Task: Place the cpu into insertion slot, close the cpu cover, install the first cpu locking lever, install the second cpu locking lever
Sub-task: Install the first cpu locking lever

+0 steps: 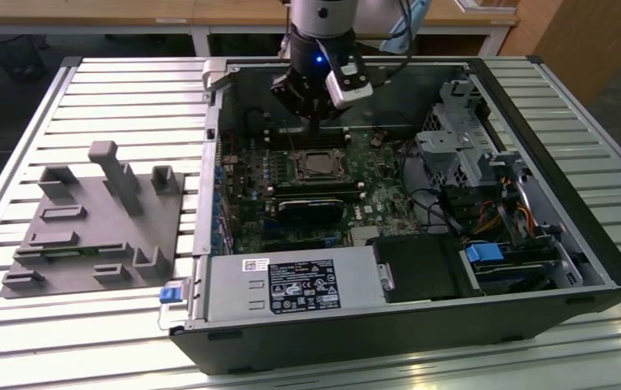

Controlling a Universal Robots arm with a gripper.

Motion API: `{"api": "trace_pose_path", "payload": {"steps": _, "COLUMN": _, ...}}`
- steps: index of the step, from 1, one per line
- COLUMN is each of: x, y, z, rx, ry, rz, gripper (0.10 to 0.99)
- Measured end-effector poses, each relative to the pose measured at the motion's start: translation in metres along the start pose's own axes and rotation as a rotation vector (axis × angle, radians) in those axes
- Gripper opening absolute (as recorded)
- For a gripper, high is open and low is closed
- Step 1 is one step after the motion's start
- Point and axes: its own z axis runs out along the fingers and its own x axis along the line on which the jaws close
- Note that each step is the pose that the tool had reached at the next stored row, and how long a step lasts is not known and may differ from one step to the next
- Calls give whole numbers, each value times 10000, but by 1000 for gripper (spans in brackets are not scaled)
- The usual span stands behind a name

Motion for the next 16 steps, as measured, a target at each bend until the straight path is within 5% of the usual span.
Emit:
{"api": "trace_pose_path", "payload": {"steps": 11, "x": 3, "y": -2, "z": 18, "rx": -13, "ry": 49, "rz": -1674, "gripper": 106}}
{"api": "trace_pose_path", "payload": {"steps": 16, "x": 119, "y": -24, "z": 20, "rx": -20, "ry": 24, "rz": -1723, "gripper": 106}}
